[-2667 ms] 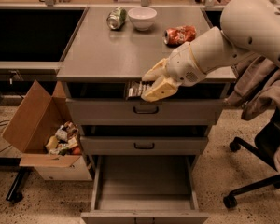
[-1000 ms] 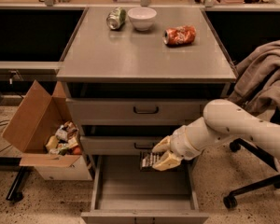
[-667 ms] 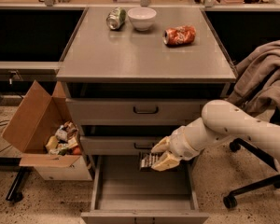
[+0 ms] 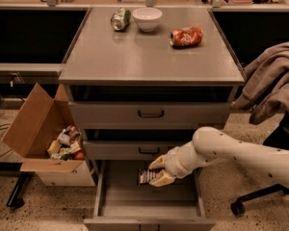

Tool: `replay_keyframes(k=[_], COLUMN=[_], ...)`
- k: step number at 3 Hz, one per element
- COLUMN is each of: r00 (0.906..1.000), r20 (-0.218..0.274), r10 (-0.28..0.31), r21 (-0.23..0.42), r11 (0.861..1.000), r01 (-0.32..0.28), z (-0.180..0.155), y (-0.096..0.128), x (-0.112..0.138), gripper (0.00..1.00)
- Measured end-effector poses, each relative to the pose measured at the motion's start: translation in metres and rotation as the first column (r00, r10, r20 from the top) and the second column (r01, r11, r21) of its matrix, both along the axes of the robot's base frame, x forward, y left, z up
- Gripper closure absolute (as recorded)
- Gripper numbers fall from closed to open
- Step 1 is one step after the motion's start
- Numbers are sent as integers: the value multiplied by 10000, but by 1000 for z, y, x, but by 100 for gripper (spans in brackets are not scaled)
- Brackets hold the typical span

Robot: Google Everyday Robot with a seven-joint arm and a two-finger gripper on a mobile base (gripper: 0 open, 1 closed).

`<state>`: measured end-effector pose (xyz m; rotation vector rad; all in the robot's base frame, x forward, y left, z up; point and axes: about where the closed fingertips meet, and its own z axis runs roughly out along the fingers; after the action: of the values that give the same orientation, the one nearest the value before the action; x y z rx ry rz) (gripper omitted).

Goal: Place rxbar chocolate into bottom drawer

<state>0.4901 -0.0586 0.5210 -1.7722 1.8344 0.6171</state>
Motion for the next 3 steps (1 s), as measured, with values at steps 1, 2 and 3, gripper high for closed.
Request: replay_keyframes(k=[1, 2, 3], r00=[9997, 9968, 9939], r20=[-199, -794, -1099], r10=[164, 25, 1], r21=[353, 963, 1112], r11=[9993, 9953, 9937], r01=[-156, 52, 122], z=[-62, -119, -137], y=[12, 23, 28], x=[11, 17, 10], gripper=[100, 100, 100])
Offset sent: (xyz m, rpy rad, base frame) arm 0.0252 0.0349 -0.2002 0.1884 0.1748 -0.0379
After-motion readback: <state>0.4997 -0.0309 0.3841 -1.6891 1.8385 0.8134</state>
